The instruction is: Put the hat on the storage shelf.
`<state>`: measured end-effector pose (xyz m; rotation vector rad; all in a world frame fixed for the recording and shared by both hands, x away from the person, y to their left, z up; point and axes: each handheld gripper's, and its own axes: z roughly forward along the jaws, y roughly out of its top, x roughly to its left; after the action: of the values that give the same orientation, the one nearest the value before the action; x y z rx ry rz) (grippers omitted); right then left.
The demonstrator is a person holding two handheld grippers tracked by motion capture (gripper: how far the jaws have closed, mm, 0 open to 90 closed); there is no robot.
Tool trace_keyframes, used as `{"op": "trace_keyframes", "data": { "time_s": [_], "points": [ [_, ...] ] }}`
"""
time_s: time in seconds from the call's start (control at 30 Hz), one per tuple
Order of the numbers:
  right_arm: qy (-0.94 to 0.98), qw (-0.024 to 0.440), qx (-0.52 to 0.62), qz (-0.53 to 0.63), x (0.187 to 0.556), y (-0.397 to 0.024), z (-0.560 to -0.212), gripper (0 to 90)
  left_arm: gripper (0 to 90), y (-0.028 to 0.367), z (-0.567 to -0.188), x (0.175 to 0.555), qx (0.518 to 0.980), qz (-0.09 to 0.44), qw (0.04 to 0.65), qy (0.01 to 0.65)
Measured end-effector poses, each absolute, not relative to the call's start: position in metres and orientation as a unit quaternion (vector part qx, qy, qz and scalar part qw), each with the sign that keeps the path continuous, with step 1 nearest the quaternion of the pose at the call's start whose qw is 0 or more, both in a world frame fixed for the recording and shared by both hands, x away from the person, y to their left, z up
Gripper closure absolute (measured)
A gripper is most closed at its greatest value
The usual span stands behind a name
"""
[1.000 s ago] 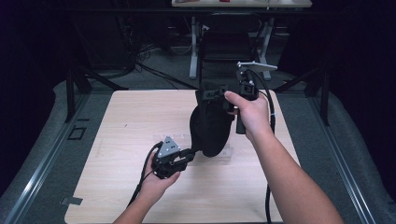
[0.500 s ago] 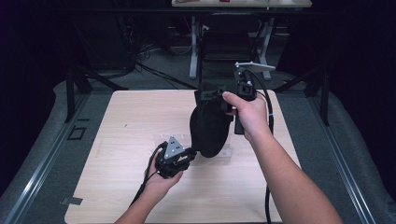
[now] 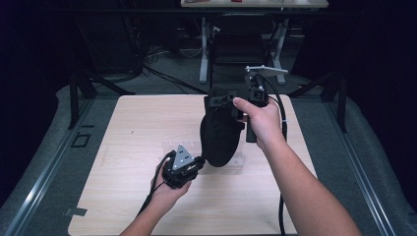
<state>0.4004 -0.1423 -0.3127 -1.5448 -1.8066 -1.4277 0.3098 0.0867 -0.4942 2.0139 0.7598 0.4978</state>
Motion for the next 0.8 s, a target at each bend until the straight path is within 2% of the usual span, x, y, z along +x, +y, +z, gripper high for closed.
{"op": "trace_keyframes", "data": {
  "time_s": [0.43,0.8],
  "points": [
    [-0.637,0.180,-0.539,-0.520,0.396,-0.150,-0.308,81.9,79.9,0.090,-0.495,0.310,0.812,0.208,0.450,0.308],
    [-0.635,0.172,-0.543,-0.522,0.393,-0.162,-0.308,80.6,84.7,0.107,-0.505,0.312,0.802,0.206,0.448,0.337]
  ]
}}
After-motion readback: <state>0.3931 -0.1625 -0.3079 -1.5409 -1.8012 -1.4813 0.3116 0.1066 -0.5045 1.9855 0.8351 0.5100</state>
